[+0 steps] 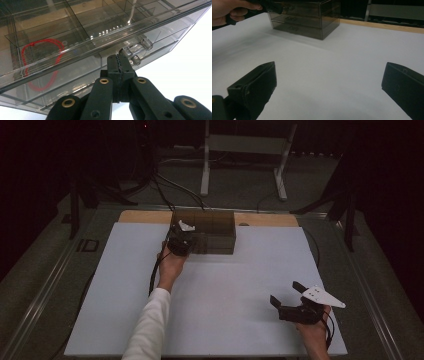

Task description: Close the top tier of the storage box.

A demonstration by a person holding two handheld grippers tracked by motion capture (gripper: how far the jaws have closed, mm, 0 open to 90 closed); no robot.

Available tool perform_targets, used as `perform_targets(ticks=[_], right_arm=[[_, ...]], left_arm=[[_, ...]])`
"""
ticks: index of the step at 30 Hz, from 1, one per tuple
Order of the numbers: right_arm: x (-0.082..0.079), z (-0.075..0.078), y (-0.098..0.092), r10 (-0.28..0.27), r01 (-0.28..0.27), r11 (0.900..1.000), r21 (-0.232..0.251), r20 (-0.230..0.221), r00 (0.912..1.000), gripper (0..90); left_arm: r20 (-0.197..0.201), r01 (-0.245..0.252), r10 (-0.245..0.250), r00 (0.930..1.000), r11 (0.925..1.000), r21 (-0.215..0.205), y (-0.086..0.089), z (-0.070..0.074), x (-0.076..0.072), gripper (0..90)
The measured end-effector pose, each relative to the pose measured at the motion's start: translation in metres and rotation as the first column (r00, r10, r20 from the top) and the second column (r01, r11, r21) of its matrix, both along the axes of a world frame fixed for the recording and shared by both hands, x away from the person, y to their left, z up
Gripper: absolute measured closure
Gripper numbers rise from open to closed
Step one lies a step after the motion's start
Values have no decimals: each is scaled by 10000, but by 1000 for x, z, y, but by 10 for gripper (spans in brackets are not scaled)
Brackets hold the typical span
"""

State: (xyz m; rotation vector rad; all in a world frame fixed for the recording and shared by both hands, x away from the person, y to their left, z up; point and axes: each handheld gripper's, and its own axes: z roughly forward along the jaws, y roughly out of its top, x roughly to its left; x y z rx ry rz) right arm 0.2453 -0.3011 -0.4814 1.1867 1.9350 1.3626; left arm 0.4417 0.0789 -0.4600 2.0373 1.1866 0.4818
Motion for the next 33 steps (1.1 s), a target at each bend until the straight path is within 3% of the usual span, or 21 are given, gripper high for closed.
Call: perform_targets(ticks=[33], right_arm=[[0,0,-1,-7,7,10000,-6,8,10000,0]], left_arm=[[-76,71,-71,9999,10000,-22,1,0,1,900]])
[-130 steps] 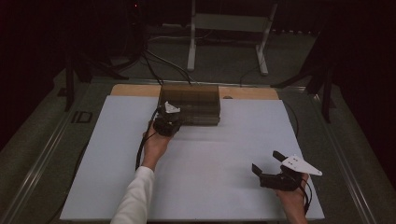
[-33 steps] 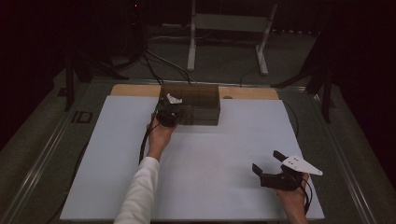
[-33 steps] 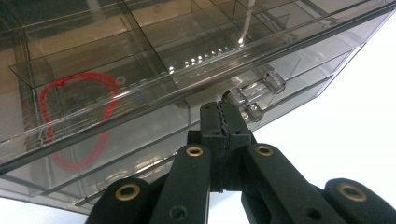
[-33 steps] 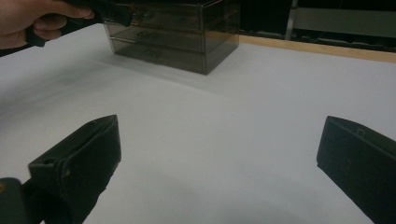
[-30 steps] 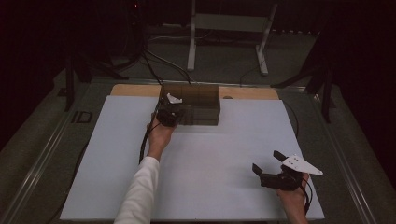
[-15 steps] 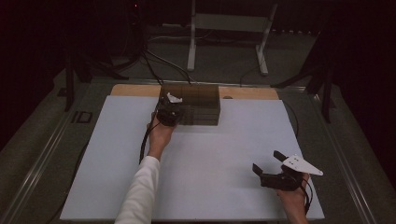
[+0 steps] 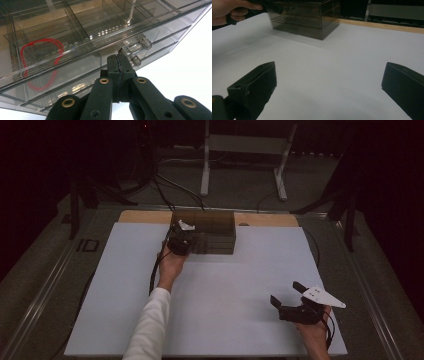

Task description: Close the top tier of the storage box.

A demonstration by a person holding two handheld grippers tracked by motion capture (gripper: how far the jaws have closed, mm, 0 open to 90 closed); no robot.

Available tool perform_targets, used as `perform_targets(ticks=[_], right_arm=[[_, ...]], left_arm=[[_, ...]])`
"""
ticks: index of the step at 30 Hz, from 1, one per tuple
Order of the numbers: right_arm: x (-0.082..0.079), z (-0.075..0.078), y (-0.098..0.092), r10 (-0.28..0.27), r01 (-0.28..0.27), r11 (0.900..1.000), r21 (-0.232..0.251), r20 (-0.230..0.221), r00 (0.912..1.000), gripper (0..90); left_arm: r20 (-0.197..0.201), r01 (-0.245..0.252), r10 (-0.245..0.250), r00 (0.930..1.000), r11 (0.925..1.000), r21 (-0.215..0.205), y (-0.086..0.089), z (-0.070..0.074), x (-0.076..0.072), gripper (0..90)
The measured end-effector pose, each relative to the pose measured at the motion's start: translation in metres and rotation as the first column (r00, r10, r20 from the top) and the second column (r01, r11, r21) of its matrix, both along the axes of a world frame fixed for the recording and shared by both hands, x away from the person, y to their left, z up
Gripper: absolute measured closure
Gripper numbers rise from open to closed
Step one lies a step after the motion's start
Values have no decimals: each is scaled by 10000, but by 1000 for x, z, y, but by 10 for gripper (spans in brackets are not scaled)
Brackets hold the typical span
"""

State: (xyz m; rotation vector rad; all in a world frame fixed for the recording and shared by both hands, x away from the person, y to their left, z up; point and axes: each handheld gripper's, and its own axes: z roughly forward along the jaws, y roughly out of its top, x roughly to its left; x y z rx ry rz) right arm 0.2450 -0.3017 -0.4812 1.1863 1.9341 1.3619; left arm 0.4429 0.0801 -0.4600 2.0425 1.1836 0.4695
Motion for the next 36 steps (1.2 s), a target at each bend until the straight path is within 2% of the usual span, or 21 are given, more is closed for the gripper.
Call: perform_targets(ticks=[8,12,15,18,22,23,25,27,30,31,32,35,36], right_arm=[[0,0,0,5,-5,10000,6,16,10000,0],[0,0,0,10,-10,10000,3,14,10000,0],[0,0,0,-1,1,10000,5,2,10000,0],[0,0,0,14,-14,10000,-3,1,10000,0],[0,0,1,16,-16,10000,8,-6,10000,0],[0,0,1,17,-17,10000,7,-6,10000,0],[0,0,0,14,-14,10000,8,-4,10000,0],[0,0,1,13,-13,10000,7,-5,10000,0],[0,0,1,15,-15,10000,13,-12,10000,0],[0,0,1,16,-16,10000,18,-10,10000,0],[0,0,1,19,-19,10000,14,-9,10000,0],[0,0,1,19,-19,10000,9,-20,10000,0],[0,0,1,19,-19,10000,12,-12,10000,0]], left_arm=[[172,244,-241,9996,9996,-171,0,4,-4,900],[194,430,-426,9989,9989,-197,1,6,-6,843],[355,619,-608,9975,9976,-317,2,7,-10,791],[573,733,-714,9958,9968,-311,3,9,-15,694],[605,911,-872,9944,9936,-662,5,11,-18,608],[689,830,-784,9945,9944,-661,6,12,-20,560],[818,818,-739,9939,9919,-969,9,13,-22,491],[921,801,-697,9933,9902,-1148,14,15,-24,466],[1079,592,-421,9933,9852,-1608,20,17,-27,343],[1103,480,-296,9935,9847,-1677,22,18,-28,268],[1099,396,-216,9937,9855,-1648,23,18,-29,186],[1216,480,-277,9922,9847,-1673,29,20,-34,140],[1215,611,-407,9918,9837,-1690,31,20,-35,59]])
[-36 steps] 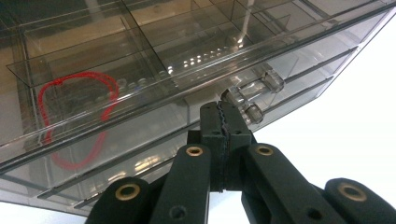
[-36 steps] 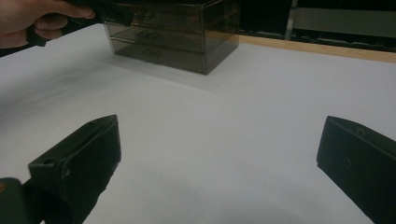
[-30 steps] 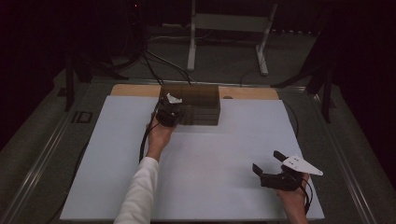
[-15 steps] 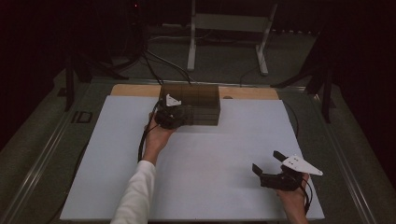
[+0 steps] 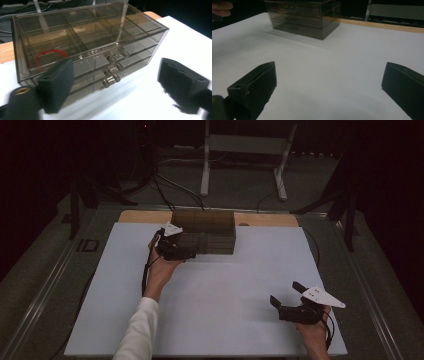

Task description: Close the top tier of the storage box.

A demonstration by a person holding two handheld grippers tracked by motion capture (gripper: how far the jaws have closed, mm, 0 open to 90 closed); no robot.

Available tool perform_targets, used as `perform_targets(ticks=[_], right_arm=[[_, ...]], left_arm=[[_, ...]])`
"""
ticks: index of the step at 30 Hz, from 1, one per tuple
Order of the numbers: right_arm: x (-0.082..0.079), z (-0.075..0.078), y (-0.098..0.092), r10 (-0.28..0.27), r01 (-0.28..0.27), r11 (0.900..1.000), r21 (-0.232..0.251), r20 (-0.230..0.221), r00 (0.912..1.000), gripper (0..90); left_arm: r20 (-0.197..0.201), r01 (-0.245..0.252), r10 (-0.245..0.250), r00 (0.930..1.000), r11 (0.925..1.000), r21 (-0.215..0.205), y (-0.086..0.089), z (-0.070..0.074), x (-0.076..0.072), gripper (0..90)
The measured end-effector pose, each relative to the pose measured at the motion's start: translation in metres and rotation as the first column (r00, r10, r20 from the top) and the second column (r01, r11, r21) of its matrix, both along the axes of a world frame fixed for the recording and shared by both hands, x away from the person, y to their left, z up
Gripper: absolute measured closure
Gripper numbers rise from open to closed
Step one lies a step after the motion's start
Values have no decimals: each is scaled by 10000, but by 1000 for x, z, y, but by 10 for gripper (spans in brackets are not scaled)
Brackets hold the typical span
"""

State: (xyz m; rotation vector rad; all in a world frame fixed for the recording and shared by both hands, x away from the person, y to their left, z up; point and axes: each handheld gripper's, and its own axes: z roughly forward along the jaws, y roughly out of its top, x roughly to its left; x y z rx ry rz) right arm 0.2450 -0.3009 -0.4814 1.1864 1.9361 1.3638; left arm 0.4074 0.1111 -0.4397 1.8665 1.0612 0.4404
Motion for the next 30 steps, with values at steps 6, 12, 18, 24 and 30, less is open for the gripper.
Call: perform_targets(ticks=[6,12,18,24,30], right_arm=[[0,0,0,-10,10,10000,-1,18,10000,0],[0,0,1,-9,9,10000,-6,20,10000,0],[0,0,1,-7,7,10000,-6,22,10000,0],[-1,0,1,-2,2,10000,-16,29,10000,0],[-1,0,2,6,-5,10000,-8,13,10000,0]], left_arm=[[180,-62,59,9998,9998,210,10,5,-9,11],[293,-61,50,9996,9993,369,20,7,-18,10],[373,2,-23,9993,9984,560,31,10,-28,10],[427,64,-95,9990,9974,721,40,12,-37,10],[333,235,-267,9991,9954,933,47,10,-45,10]])
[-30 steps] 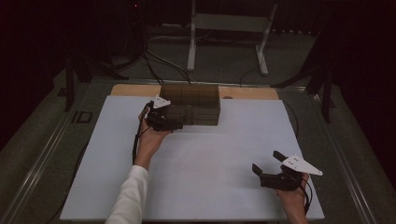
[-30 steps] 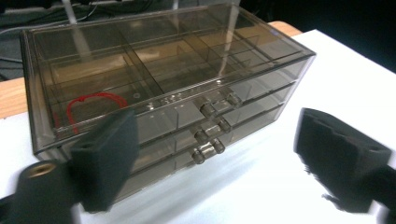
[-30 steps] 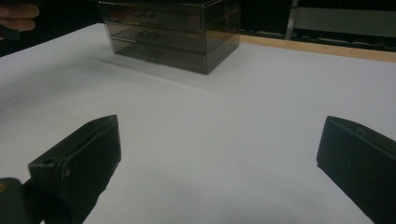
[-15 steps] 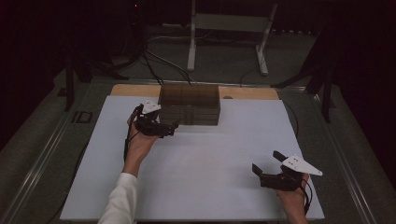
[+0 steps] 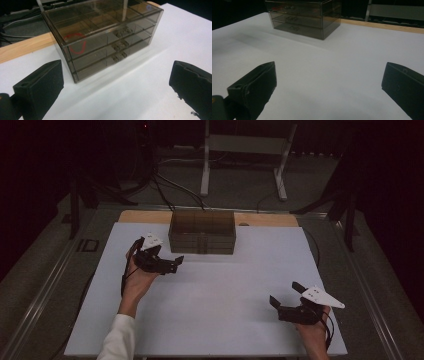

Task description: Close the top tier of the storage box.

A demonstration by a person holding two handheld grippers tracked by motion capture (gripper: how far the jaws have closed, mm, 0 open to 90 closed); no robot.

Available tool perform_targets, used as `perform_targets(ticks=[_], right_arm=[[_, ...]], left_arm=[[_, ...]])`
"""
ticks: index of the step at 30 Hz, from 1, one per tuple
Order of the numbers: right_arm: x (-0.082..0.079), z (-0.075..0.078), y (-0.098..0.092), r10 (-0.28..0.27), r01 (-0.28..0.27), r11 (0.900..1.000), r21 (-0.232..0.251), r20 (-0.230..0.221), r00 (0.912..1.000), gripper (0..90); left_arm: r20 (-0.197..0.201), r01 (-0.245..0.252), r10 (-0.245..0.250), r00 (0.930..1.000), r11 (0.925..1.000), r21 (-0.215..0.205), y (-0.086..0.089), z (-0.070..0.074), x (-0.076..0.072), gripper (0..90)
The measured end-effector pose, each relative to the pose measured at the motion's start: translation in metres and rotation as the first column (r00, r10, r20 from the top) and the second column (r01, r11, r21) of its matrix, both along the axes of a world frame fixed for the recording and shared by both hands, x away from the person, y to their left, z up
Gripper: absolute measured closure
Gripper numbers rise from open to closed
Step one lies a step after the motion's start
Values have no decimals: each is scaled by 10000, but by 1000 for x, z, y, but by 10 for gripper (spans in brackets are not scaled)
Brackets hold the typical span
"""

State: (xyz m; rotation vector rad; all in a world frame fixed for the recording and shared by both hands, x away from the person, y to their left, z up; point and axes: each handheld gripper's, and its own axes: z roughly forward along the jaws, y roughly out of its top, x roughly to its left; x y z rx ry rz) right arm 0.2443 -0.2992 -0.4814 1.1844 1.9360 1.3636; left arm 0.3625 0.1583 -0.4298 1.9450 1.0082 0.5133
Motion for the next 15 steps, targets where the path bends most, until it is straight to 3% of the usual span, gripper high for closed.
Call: perform_targets(ticks=[5,15], right_arm=[[0,0,0,0,0,10000,-1,0,10000,0],[0,0,1,27,-27,10000,-17,10,10000,0]], left_arm=[[-32,31,-30,10000,9999,164,5,-1,-6,10],[216,139,-137,9997,9999,-74,14,1,-19,11]])
